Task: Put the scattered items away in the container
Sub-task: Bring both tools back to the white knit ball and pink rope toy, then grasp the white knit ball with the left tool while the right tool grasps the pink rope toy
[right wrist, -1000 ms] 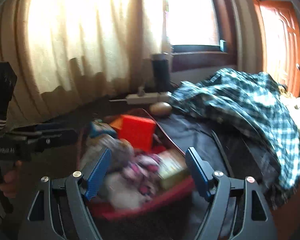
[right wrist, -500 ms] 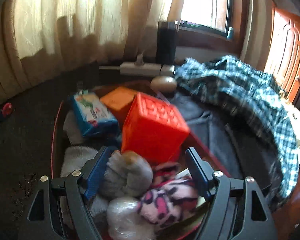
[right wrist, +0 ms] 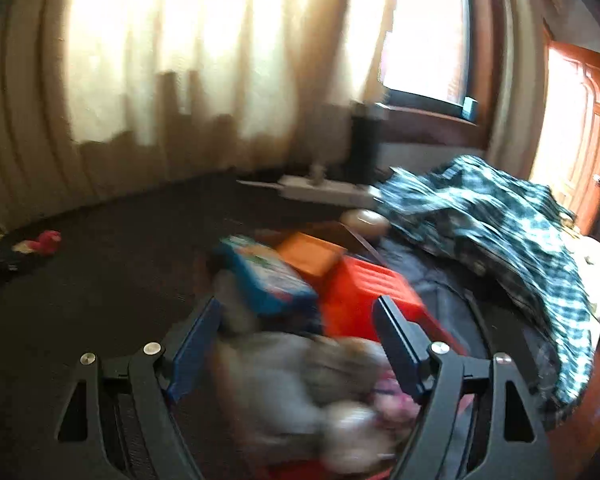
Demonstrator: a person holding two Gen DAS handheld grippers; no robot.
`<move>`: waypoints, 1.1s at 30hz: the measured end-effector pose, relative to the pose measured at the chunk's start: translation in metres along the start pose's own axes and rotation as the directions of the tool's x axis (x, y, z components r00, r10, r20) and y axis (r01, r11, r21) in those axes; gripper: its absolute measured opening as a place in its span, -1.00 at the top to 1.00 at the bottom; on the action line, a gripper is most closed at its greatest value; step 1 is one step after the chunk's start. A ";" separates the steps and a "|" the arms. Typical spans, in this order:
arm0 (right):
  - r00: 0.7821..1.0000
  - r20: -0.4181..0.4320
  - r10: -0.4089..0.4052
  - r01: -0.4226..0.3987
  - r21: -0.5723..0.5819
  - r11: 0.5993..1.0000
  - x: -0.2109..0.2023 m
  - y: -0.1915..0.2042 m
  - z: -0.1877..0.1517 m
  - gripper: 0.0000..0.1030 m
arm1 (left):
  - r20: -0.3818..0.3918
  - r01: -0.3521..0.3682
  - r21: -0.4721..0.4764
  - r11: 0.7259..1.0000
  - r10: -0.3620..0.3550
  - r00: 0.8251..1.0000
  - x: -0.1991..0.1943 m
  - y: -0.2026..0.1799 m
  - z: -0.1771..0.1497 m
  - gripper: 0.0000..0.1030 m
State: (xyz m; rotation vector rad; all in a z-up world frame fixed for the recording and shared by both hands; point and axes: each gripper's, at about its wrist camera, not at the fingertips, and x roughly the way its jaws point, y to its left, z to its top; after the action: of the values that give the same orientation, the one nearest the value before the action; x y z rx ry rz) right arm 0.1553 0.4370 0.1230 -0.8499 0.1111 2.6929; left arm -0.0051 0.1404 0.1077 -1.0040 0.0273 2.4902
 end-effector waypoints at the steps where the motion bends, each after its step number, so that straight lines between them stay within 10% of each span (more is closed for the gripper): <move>1: 1.000 0.008 0.026 -0.026 -0.009 1.000 -0.002 0.011 0.003 -0.59 | 0.009 -0.026 -0.013 1.000 0.026 1.000 -0.002 0.013 0.001 -0.61; 11: 0.968 -0.065 0.243 -0.249 -0.104 0.963 0.026 0.119 0.010 -0.59 | -0.007 -0.237 -0.270 0.933 0.244 0.970 -0.001 0.155 0.011 -0.61; 27: 0.925 -0.227 0.306 -0.346 -0.162 0.924 0.091 0.204 0.010 -0.59 | -0.085 -0.163 -0.368 0.916 0.141 0.986 0.078 0.208 0.014 -0.60; 33: 0.894 -0.263 0.362 -0.403 -0.125 0.906 0.123 0.237 0.026 -0.59 | -0.106 -0.142 -0.371 0.918 0.111 0.988 0.085 0.211 0.008 -0.20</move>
State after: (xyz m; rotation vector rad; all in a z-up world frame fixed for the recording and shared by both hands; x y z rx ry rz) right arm -0.0297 0.2500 0.0694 -1.3269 0.1026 2.9871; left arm -0.1521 -0.0135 0.0264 -1.2957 -0.3893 2.6285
